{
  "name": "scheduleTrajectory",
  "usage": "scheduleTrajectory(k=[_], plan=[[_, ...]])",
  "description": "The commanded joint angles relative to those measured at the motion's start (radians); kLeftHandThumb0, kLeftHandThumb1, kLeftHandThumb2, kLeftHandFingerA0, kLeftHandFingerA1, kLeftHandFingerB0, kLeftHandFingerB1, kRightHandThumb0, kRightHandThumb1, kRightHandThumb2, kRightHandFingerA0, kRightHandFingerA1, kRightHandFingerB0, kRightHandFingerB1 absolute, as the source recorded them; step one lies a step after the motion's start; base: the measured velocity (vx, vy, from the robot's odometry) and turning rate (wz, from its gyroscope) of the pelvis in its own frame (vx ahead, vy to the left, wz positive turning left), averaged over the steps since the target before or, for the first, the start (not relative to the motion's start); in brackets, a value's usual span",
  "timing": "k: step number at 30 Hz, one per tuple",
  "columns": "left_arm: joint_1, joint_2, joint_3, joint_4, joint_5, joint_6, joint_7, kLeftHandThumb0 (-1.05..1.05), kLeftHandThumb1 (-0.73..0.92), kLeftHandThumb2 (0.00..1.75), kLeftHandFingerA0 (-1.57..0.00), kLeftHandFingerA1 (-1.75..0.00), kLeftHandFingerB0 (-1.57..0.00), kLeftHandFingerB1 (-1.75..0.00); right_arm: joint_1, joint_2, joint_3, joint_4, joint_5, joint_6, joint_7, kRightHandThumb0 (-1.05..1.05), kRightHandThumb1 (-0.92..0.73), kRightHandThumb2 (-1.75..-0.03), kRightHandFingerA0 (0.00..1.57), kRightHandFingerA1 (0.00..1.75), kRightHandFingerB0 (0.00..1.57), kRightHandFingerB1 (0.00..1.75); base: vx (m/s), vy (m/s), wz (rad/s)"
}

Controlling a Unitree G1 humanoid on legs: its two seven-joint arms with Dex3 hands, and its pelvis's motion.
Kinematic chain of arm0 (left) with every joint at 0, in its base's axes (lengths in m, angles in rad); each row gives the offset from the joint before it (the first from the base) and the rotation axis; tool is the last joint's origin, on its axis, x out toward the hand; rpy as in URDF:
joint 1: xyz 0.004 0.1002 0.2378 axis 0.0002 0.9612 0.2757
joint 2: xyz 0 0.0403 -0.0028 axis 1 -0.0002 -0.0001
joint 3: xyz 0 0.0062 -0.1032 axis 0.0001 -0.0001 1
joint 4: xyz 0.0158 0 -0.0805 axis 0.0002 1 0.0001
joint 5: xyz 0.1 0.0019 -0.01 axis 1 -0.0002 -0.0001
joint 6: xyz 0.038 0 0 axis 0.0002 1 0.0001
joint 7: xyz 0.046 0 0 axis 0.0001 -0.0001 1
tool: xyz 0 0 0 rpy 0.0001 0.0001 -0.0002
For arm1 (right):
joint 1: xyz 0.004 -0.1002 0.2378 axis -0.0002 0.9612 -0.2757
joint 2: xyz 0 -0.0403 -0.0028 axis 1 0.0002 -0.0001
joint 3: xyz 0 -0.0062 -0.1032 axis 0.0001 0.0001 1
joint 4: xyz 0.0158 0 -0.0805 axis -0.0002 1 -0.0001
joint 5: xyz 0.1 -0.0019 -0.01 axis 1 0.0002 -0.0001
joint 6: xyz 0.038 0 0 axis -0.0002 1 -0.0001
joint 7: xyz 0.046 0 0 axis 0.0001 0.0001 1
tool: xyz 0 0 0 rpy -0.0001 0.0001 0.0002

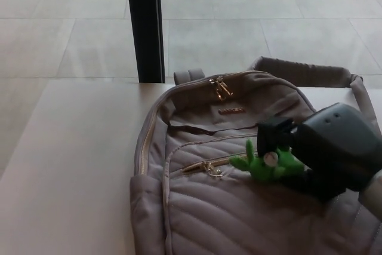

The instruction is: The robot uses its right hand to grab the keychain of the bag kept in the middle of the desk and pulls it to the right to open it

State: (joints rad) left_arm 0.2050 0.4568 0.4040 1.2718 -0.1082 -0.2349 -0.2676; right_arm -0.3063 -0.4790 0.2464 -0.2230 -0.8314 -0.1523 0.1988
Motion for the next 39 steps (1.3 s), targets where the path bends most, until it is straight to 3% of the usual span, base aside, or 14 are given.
scheduleTrajectory(k=[1,8,10,11,15,18,21,23,24,28,34,37,38,39], plan=[[0.003,0.013,0.000,0.006,-0.012,-0.002,-0.002,-0.85,0.92,0.83,-0.54,-0.53,-0.44,-0.43,-0.061,-0.024,-0.019,0.053,-0.013,0.058,0.053,-0.28,-0.48,-1.12,0.97,1.75,0.82,1.38,0.00,0.000,0.00],[0.010,0.009,0.010,0.006,-0.021,0.001,-0.012,-0.84,0.92,0.82,-0.54,-0.53,-0.43,-0.43,-0.104,-0.040,-0.032,0.101,-0.040,0.120,0.086,-0.33,-0.49,-1.12,1.22,1.35,0.81,0.79,0.00,0.000,0.00],[0.016,0.007,0.011,-0.002,-0.023,-0.003,-0.014,-0.83,0.91,0.82,-0.55,-0.55,-0.43,-0.44,-0.106,-0.050,-0.036,0.114,-0.038,0.116,0.077,-0.28,-0.47,-1.08,0.99,1.74,0.84,0.68,0.00,0.000,0.00],[0.018,0.007,0.010,-0.001,-0.022,-0.004,-0.013,-0.84,0.92,0.82,-0.57,-0.55,-0.44,-0.44,-0.105,-0.055,-0.038,0.124,-0.034,0.109,0.069,-0.27,-0.45,-1.12,0.94,1.75,0.84,1.21,0.00,0.000,0.00],[0.027,0.010,0.008,0.005,-0.019,-0.009,-0.020,-0.86,0.91,0.83,-0.55,-0.52,-0.43,-0.43,-0.096,-0.087,-0.047,0.160,-0.038,0.095,0.047,-0.28,-0.45,-1.12,0.94,1.75,0.85,0.96,0.00,0.000,0.00],[0.024,0.007,0.017,0.009,-0.029,0.001,-0.023,-0.84,0.92,0.80,-0.55,-0.53,-0.44,-0.44,-0.109,-0.118,-0.049,0.193,-0.037,0.079,0.038,-0.26,-0.47,-1.07,0.90,1.75,0.75,1.45,0.00,0.000,0.00],[0.024,0.004,0.013,0.006,-0.024,-0.001,-0.013,-0.86,0.91,0.83,-0.54,-0.54,-0.42,-0.44,-0.110,-0.141,-0.054,0.211,-0.035,0.073,0.031,-0.36,-0.48,-1.13,1.16,1.36,0.93,1.18,0.00,0.000,0.00],[0.024,0.005,0.018,0.007,-0.032,0.002,-0.024,-0.85,0.92,0.82,-0.54,-0.55,-0.42,-0.44,-0.106,-0.159,-0.050,0.209,-0.044,0.067,0.031,-0.27,-0.52,-1.08,0.90,1.75,0.78,1.48,0.00,0.000,0.00],[0.023,0.005,0.018,0.008,-0.032,0.006,-0.022,-0.84,0.92,0.81,-0.54,-0.54,-0.42,-0.44,-0.095,-0.164,-0.050,0.206,-0.043,0.063,0.024,-0.25,-0.59,-1.05,0.98,1.75,0.86,1.11,0.00,0.000,0.00],[0.023,0.004,0.015,0.016,-0.032,0.010,-0.018,-0.88,0.91,0.84,-0.54,-0.53,-0.42,-0.43,-0.061,-0.178,-0.048,0.207,-0.042,0.043,-0.008,-0.26,-0.56,-1.03,0.93,1.75,0.87,0.98,0.00,0.000,0.00],[0.030,0.000,0.023,0.017,-0.046,0.006,-0.034,-0.86,0.92,0.83,-0.55,-0.56,-0.43,-0.44,-0.017,-0.202,-0.065,0.235,-0.029,-0.012,-0.087,-0.25,-0.56,-1.03,0.91,1.75,0.68,1.60,0.00,0.000,0.00],[0.034,0.001,0.016,0.017,-0.037,-0.006,-0.025,-0.88,0.92,0.85,-0.54,-0.54,-0.42,-0.44,-0.020,-0.217,-0.077,0.235,-0.026,-0.015,-0.086,-0.24,-0.51,-1.07,0.91,1.75,0.79,1.25,0.00,0.000,0.00],[0.034,0.000,0.023,0.016,-0.046,0.000,-0.034,-0.89,0.92,0.84,-0.53,-0.53,-0.41,-0.44,-0.021,-0.217,-0.100,0.251,0.000,-0.017,-0.099,-0.30,-0.52,-1.15,1.17,1.33,0.86,1.04,0.00,0.000,0.00],[0.032,0.000,0.027,0.015,-0.052,0.011,-0.037,-0.88,0.91,0.83,-0.53,-0.53,-0.41,-0.43,-0.021,-0.224,-0.114,0.261,0.013,-0.017,-0.097,-0.25,-0.49,-1.14,0.91,1.75,0.77,1.32,0.00,0.000,0.00]])
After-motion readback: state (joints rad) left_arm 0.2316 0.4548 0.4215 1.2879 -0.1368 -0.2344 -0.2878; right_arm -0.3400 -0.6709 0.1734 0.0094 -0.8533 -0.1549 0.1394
